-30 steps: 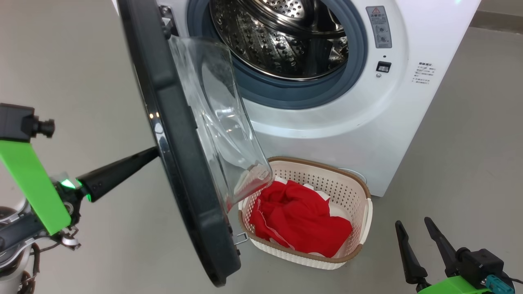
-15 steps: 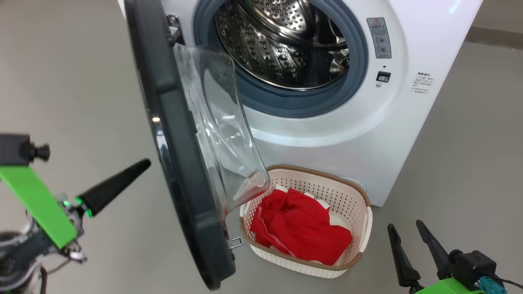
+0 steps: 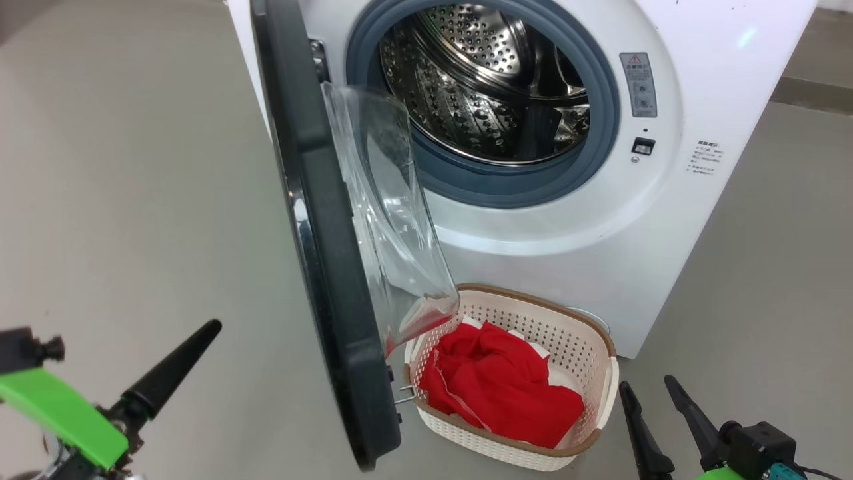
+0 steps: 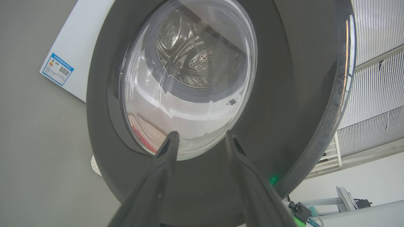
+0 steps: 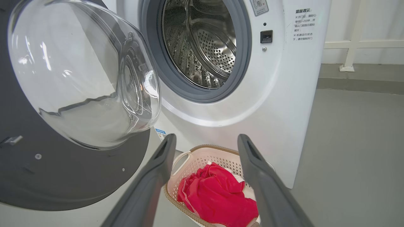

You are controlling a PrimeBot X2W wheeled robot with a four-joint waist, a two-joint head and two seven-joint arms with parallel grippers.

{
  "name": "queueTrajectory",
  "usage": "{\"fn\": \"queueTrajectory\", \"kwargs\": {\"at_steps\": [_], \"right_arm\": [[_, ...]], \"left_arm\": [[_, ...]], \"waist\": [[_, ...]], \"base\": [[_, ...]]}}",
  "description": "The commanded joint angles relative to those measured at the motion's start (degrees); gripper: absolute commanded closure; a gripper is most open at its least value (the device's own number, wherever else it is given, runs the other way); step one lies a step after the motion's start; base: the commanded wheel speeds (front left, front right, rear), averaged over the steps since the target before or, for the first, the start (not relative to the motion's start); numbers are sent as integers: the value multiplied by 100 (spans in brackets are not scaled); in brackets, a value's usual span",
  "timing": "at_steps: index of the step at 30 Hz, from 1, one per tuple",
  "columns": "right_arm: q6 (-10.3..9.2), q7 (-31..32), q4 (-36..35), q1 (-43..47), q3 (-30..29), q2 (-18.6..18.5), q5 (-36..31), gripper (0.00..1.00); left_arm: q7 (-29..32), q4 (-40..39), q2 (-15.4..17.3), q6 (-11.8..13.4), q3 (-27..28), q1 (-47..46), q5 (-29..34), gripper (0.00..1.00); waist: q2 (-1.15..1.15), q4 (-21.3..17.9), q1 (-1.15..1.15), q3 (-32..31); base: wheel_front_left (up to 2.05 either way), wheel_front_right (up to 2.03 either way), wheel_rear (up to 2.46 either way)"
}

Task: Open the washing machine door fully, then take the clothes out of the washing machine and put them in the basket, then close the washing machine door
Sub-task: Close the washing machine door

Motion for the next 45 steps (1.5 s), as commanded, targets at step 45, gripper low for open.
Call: {"fn": "queueTrajectory", "kwargs": {"at_steps": [45], "right_arm": [[2, -37, -52, -437, 51, -47, 76, 0]], "left_arm": [[-4169, 1530, -1328, -40, 414, 1132, 3768, 0]], "waist": [[0, 39, 0, 155]], "base": [[0, 0, 0]]}}
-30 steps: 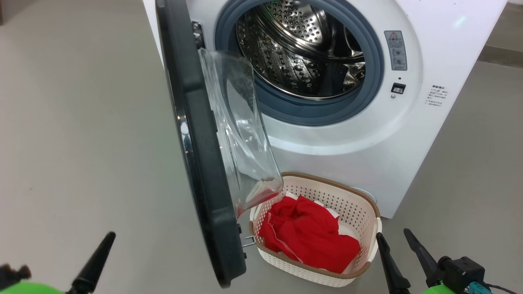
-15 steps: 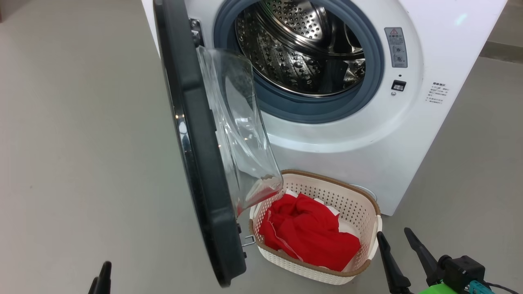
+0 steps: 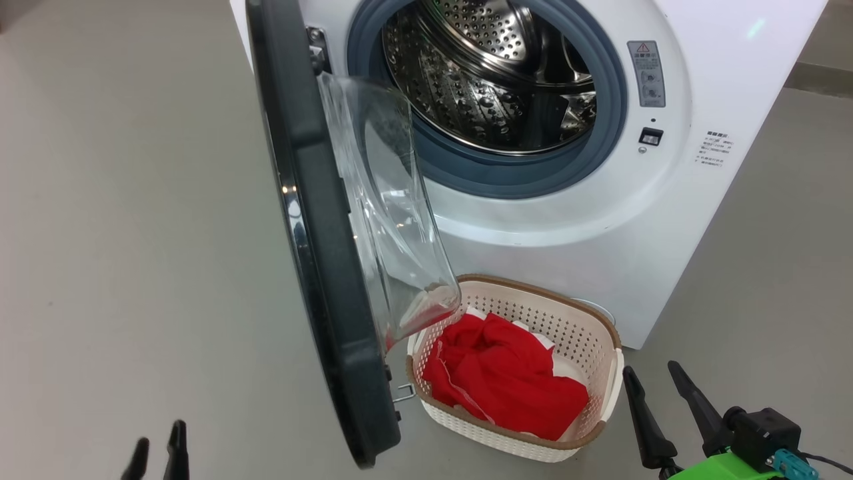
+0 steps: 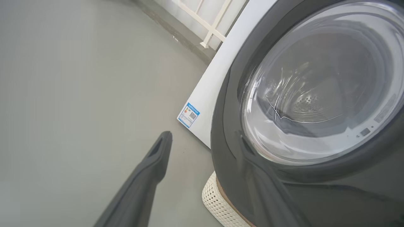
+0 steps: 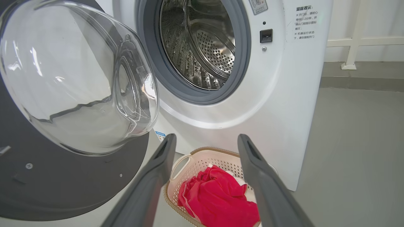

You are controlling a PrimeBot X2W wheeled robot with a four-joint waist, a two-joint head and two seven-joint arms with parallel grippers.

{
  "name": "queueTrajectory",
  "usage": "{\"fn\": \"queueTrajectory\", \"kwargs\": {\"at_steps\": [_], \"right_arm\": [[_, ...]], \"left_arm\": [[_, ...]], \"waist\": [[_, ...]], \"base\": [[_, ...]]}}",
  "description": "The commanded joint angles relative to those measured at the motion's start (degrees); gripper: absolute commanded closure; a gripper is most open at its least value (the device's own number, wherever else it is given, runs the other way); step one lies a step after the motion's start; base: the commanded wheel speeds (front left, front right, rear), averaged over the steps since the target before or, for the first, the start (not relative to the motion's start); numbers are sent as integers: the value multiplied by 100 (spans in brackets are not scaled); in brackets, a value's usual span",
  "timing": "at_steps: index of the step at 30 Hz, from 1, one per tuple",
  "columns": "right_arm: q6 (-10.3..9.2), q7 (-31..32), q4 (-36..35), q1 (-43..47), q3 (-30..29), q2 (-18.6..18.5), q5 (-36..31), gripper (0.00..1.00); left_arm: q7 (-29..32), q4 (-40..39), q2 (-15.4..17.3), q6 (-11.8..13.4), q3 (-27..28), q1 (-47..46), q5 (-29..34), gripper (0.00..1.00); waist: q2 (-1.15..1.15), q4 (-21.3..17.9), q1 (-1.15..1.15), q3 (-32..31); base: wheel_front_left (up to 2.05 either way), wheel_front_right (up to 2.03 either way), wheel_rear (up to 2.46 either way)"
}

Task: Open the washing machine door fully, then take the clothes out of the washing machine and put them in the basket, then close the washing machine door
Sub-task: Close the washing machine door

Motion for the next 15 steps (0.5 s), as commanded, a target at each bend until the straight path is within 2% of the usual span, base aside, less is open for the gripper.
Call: {"fn": "queueTrajectory", "kwargs": {"at_steps": [1, 8, 12, 15], "right_arm": [[2, -37, -124, -243, 92, -48, 22, 0], [2, -37, -128, -259, 52, -48, 12, 0], [2, -37, -133, -241, 28, -48, 9, 0], [2, -37, -137, -227, 23, -48, 11, 0]], "left_arm": [[-69, -197, 14, -38, 368, -76, 375, 0], [-69, -832, -506, -38, 1060, 150, 2749, 0], [-69, -1152, -716, -38, 1186, 298, 3622, 0], [-69, -1252, -777, -38, 1212, 362, 3969, 0]], "waist": [[0, -3, 0, 6], [0, -29, 0, 2], [0, -35, 0, -17], [0, -35, 0, -25]], "base": [[0, 0, 0], [0, 0, 0], [0, 0, 0], [0, 0, 0]]}}
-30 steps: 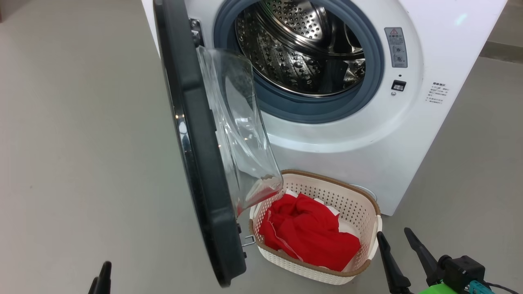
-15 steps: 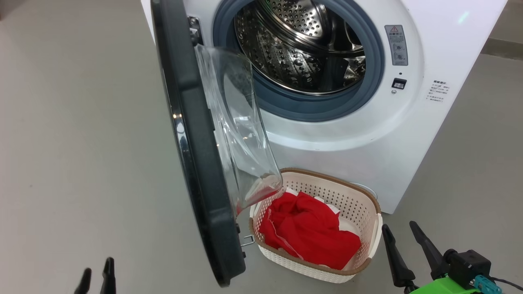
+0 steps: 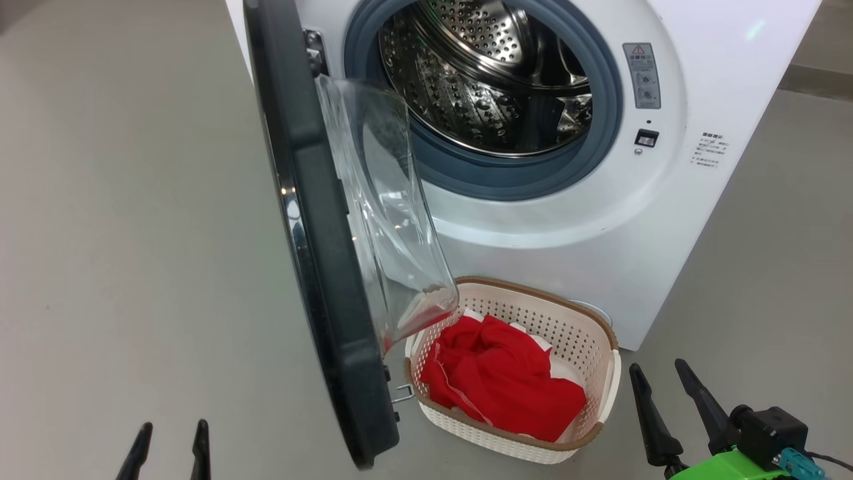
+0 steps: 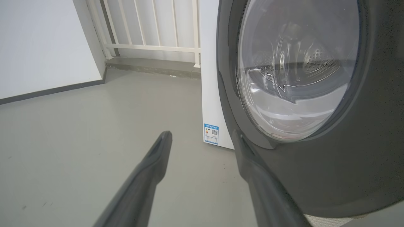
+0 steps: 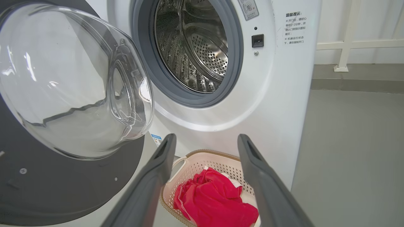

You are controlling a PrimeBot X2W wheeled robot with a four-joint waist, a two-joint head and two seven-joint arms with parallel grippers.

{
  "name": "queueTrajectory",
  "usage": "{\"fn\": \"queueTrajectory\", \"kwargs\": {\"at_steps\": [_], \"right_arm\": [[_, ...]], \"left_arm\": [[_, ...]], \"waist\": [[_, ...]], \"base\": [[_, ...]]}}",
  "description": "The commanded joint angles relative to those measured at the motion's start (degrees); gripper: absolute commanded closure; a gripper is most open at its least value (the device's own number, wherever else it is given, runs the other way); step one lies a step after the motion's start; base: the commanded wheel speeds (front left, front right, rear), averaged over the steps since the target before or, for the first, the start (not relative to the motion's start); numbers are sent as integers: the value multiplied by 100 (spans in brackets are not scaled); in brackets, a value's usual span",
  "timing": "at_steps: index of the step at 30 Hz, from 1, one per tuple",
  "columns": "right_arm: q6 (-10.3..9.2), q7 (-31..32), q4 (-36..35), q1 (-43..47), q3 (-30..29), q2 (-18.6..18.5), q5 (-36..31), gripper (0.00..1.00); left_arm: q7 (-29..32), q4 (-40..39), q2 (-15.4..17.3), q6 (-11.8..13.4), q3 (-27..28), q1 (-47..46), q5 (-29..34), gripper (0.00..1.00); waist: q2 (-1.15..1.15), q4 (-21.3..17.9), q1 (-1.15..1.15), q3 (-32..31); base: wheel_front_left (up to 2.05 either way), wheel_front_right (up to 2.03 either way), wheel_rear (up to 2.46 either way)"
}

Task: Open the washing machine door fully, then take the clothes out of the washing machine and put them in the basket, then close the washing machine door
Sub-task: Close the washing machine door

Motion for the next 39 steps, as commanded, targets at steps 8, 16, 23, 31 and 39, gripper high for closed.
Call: {"fn": "queueTrajectory", "kwargs": {"at_steps": [8, 16, 23, 31, 39], "right_arm": [[2, -37, -128, -139, 125, -48, 22, 0], [2, -37, -134, -133, 109, -48, 16, 0], [2, -37, -139, -124, 116, -48, 42, 0], [2, -37, -141, -127, 115, -48, 57, 0], [2, -37, -146, -167, 102, -48, 48, 0]], "left_arm": [[-70, -64, -60, -32, 229, 31, 257, 0], [-70, -83, -81, -32, 185, 10, 313, 0], [-70, -117, -86, -32, 178, 10, 338, 0], [-70, -142, -89, -32, 168, -104, -326, 100], [-70, -407, 151, -32, 241, -510, -3030, 100]], "waist": [[0, -4, 0, -46], [0, -9, 0, -49], [0, -8, 0, -55], [0, -4, 0, -51], [0, -57, 0, 13]], "base": [[0, 0, 0], [0, 0, 0], [0, 0, 0], [0, 0, 0], [0, 0, 0]]}}
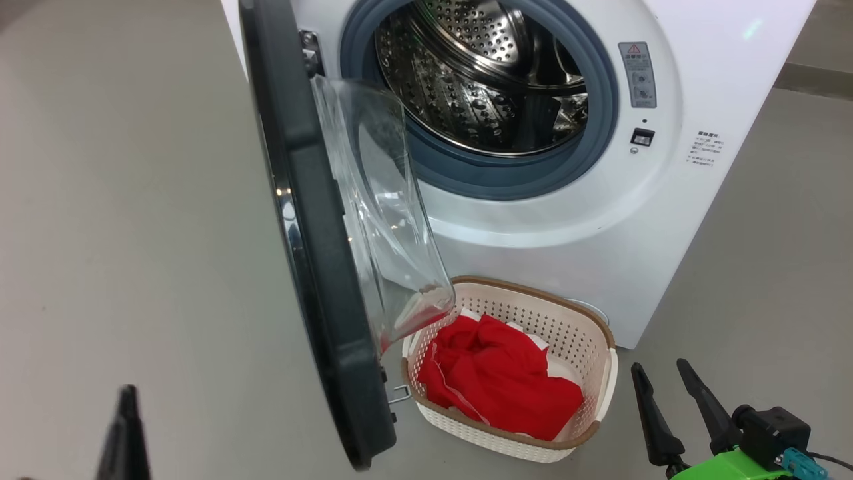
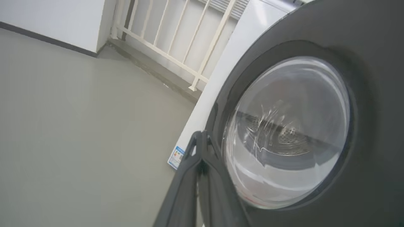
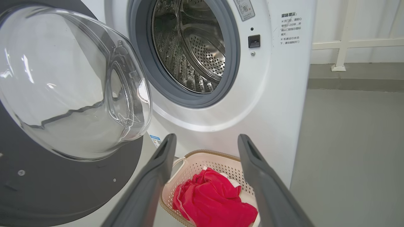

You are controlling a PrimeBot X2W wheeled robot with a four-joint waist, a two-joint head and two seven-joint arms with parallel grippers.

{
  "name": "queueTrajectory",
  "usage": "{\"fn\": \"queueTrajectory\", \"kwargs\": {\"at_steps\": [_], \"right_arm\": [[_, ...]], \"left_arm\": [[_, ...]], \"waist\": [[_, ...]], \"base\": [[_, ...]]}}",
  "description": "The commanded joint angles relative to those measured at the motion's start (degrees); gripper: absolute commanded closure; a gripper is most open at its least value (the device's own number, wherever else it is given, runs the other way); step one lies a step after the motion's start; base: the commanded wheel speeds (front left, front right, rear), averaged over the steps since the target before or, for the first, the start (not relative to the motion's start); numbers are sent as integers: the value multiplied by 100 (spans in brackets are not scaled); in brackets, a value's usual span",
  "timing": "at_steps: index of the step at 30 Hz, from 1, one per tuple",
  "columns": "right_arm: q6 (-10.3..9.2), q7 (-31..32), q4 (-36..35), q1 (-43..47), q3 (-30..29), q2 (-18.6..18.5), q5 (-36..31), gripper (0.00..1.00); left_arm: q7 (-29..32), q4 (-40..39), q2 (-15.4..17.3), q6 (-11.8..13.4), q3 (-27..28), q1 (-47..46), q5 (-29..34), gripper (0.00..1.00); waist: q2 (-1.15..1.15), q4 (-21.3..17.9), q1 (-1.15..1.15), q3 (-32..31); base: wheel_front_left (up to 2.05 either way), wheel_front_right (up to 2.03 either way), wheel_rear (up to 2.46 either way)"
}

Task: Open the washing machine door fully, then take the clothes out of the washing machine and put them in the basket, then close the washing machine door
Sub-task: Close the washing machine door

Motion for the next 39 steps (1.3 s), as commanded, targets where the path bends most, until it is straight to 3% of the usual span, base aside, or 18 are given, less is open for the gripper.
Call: {"fn": "queueTrajectory", "kwargs": {"at_steps": [1, 4, 5, 9, 12, 16, 20, 26, 31, 39], "right_arm": [[2, -37, -142, -178, 125, -49, 17, 0], [2, -37, -140, -192, 128, -49, 18, 0], [2, -37, -140, -192, 128, -49, 18, 0], [2, -37, -145, -207, 114, -49, 14, 0], [2, -37, -154, -220, 103, -49, 1, 0], [2, -37, -159, -251, 84, -49, -19, 0], [2, -37, -163, -289, 78, -49, -37, 0], [2, -37, -168, -321, 78, -49, -53, 0], [2, -37, -166, -347, 80, -49, -59, 0], [2, -37, -172, -390, 97, -49, -52, 0]], "left_arm": [[-70, -277, 156, -32, 273, -318, -813, 100], [-70, -398, 370, -32, 209, -419, -2343, 100], [-70, -398, 370, -32, 209, -419, -2343, 100], [144, -713, 880, -32, -145, -490, -4213, 100], [710, -1058, 1123, -32, -131, -502, -5308, 100], [2033, -1270, 1280, -32, -104, -420, -6232, 100], [3293, -1325, 1359, -32, -63, -346, -6496, 100], [4619, -1350, 1208, -32, 109, -298, -6519, 100], [5292, -1438, 927, -32, 182, -288, -6313, 100], [5870, -1553, 470, -32, 196, -350, -5958, 100]], "waist": [[0, -33, 0, 22], [0, -86, 0, 49], [0, -86, 0, 49], [0, -151, 0, 99], [0, -196, 0, 138], [0, -242, 0, 191], [0, -285, 0, 241], [0, -362, 0, 289], [0, -439, 0, 320], [0, -608, 0, 364]], "base": [[0, 0, 0], [0, 0, 0], [0, 0, 0], [0, 0, 0], [0, 0, 0], [0, 0, 0], [0, 0, 0], [0, 0, 0], [0, 0, 0], [0, 0, 0]]}}
